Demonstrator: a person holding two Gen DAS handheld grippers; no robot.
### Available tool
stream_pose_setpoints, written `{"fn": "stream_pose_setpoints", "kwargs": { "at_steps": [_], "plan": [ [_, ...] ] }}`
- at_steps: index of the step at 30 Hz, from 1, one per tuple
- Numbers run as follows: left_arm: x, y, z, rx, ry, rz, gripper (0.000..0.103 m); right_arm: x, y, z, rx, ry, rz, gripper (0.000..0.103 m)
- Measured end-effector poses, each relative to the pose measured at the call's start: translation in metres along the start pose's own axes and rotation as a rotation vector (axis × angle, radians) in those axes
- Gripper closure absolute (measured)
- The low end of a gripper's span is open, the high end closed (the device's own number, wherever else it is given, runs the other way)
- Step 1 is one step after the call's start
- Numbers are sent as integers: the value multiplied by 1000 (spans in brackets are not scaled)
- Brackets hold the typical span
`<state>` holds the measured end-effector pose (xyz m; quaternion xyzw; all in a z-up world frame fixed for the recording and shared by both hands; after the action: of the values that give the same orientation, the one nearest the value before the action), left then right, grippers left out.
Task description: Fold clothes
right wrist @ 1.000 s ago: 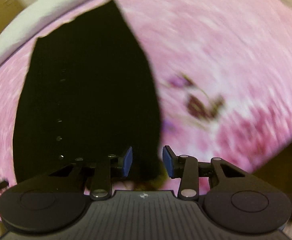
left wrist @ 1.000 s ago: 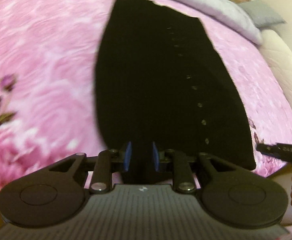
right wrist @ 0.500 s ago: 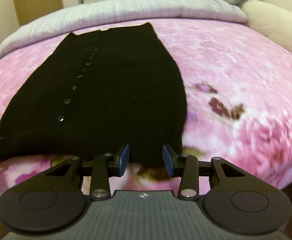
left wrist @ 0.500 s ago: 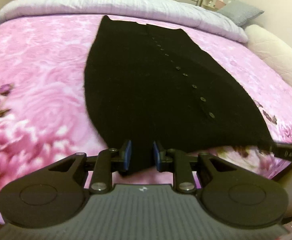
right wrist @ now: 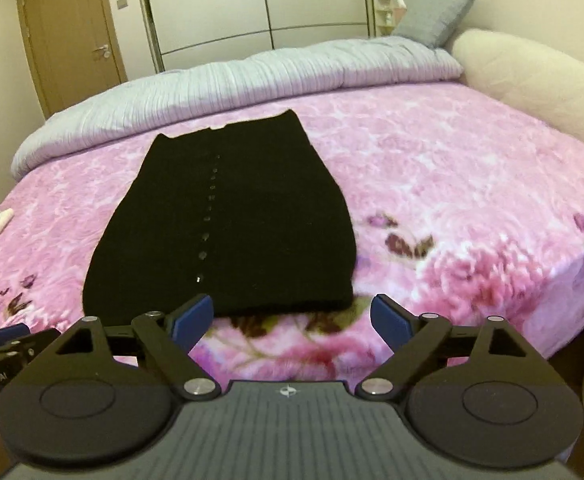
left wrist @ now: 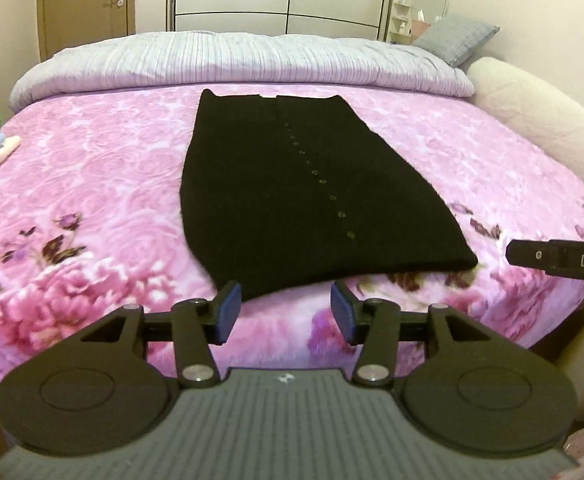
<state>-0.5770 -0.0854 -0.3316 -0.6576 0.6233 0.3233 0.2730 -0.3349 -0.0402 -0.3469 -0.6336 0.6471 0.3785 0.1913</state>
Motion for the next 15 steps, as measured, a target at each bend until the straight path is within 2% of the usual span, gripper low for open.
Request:
{"fn": "stream_pose_setpoints", "kwargs": {
  "at_steps": [6,15],
  "plan": [
    [3,-1,-20,-72,-27,16,42,7,13,-26,-13,-19,-11,14],
    [10,2,-26,-104,-27,19,40,18,16,-31,-1,-14,-16,14]
  ]
}}
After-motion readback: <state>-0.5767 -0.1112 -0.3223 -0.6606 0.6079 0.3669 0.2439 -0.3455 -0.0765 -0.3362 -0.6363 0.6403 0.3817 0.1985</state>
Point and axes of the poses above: each gripper's, at about its wrist camera, not at the fingertips, and z roughly the way its jaws point, y to its left, x to its underside, the point moved 6 cm from there along z, roughly the way its jaws point, and after that the axes turned 8 degrees about -x, right-handed, at the moved point
